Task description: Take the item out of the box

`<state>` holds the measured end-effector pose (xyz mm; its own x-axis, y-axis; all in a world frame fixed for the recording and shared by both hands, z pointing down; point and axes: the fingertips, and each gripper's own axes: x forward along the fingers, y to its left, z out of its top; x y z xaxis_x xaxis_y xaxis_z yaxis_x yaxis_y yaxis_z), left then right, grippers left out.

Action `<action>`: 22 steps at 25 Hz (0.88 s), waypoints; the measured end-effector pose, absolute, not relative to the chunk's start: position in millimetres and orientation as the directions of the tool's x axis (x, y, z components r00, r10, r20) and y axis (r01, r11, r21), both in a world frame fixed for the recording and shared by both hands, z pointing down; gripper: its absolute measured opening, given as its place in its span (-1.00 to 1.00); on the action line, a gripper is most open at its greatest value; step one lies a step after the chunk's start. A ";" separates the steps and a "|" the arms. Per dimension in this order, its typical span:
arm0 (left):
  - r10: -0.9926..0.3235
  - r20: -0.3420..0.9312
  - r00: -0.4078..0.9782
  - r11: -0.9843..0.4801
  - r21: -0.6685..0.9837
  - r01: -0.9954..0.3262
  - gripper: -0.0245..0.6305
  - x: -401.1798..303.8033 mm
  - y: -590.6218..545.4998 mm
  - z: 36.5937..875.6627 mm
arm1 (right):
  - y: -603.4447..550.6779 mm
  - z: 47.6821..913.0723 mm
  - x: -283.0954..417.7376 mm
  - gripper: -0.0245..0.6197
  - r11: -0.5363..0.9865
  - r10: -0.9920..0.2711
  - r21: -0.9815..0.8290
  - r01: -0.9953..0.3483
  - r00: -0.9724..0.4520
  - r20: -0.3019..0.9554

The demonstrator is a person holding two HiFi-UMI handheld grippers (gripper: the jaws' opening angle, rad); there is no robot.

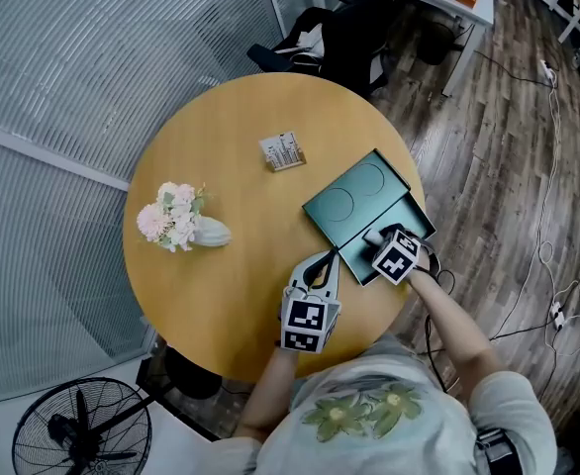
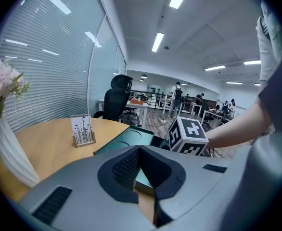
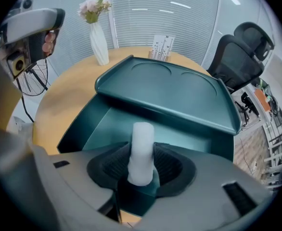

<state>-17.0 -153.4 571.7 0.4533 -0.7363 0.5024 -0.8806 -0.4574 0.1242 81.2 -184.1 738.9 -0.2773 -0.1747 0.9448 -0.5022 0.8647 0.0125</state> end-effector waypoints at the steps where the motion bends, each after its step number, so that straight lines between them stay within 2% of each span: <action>1: -0.736 0.504 0.453 -0.457 0.125 -0.881 -0.92 -17.4 -153.2 572.3 | -184.2 739.5 81.1 -0.41 0.865 -0.174 0.013 -0.502 -0.276 0.945; 22: -0.733 0.506 0.455 -0.460 0.125 -0.879 -0.92 -17.5 -150.3 569.9 | -182.0 731.0 81.1 -0.48 0.865 -0.161 -0.004 -0.502 -0.284 0.945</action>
